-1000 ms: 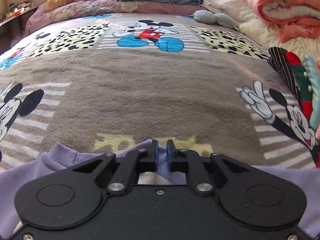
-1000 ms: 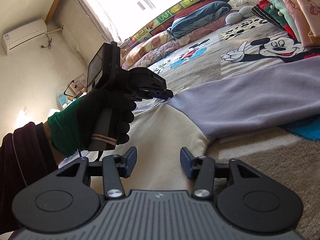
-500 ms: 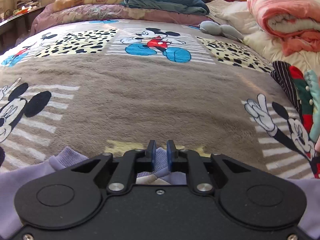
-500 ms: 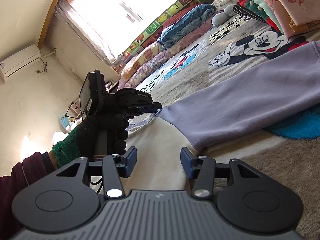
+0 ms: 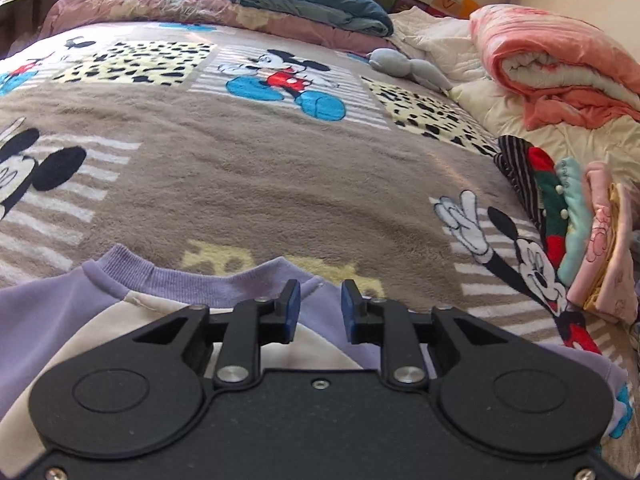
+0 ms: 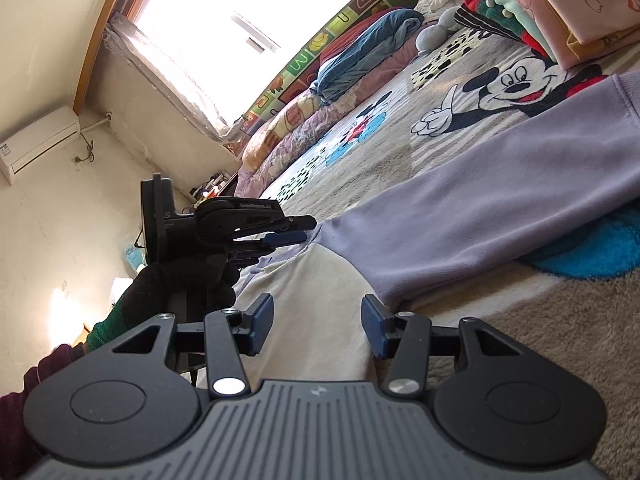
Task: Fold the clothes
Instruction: 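Move the left tool to the unfolded lavender cuff and grasp it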
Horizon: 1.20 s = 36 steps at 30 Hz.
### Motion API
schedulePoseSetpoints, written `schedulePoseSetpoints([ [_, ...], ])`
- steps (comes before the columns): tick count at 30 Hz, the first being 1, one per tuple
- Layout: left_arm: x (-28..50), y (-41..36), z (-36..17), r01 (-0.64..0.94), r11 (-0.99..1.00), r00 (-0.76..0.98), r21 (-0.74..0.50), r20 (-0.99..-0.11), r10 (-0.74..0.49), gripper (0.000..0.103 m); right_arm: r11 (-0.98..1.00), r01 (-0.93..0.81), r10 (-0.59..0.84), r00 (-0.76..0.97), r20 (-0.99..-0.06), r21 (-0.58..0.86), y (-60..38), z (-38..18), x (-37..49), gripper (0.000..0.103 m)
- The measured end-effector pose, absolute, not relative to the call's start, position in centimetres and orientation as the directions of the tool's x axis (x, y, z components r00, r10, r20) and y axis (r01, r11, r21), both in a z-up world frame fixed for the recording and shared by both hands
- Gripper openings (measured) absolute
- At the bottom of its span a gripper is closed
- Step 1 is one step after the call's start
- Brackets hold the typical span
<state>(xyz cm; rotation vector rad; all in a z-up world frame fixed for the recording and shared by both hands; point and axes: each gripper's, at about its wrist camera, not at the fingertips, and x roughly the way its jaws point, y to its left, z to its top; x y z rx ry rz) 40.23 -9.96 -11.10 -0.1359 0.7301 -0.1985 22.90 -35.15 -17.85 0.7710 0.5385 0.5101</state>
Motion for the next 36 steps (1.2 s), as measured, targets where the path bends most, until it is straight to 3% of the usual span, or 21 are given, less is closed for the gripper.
schedulePoseSetpoints([
  [2,38.8,-11.4,-9.8,0.192,0.974,0.739,-0.120,-0.635,-0.224,0.041,0.581,-0.195,0.593,0.767,-0.246,0.790,-36.2,-18.2,23.0,0.050],
  [5,36.3,-13.1,-8.4,0.263,0.963,0.752,-0.061,-0.612,-0.245,0.047,0.552,-0.131,0.536,0.813,-0.230,0.824,-38.3,-18.5,22.7,0.050],
  [12,30.3,-16.2,-6.9,0.408,0.910,0.716,-0.076,-0.592,-0.370,0.048,0.519,0.011,0.350,0.909,-0.224,0.855,-43.6,-18.7,20.8,0.050],
  [17,25.5,-23.2,-8.1,0.588,0.794,0.688,0.155,-0.612,-0.390,0.048,0.472,0.149,0.134,0.962,-0.238,0.869,-48.8,-19.7,18.2,0.056],
  [21,22.5,-29.2,-10.2,0.671,0.659,0.690,0.341,-0.614,-0.384,0.048,0.393,0.212,0.048,0.967,-0.250,0.895,-52.1,-21.2,16.8,0.054],
  [25,21.1,-33.9,-12.5,0.686,0.549,0.710,0.477,-0.605,-0.361,0.048,0.425,0.237,-0.008,0.966,-0.258,0.873,-53.9,-21.0,15.9,0.055],
  [29,21.4,-36.2,-12.6,0.693,0.531,0.710,0.489,-0.593,-0.380,0.048,0.413,0.252,-0.016,0.963,-0.270,0.875,-55.3,-21.4,15.6,0.055],
  [36,20.0,-40.6,-16.2,0.618,0.327,0.785,0.715,-0.541,-0.303,0.048,0.364,0.256,-0.055,0.966,-0.254,0.896,-56.8,-21.7,14.4,0.054],
])
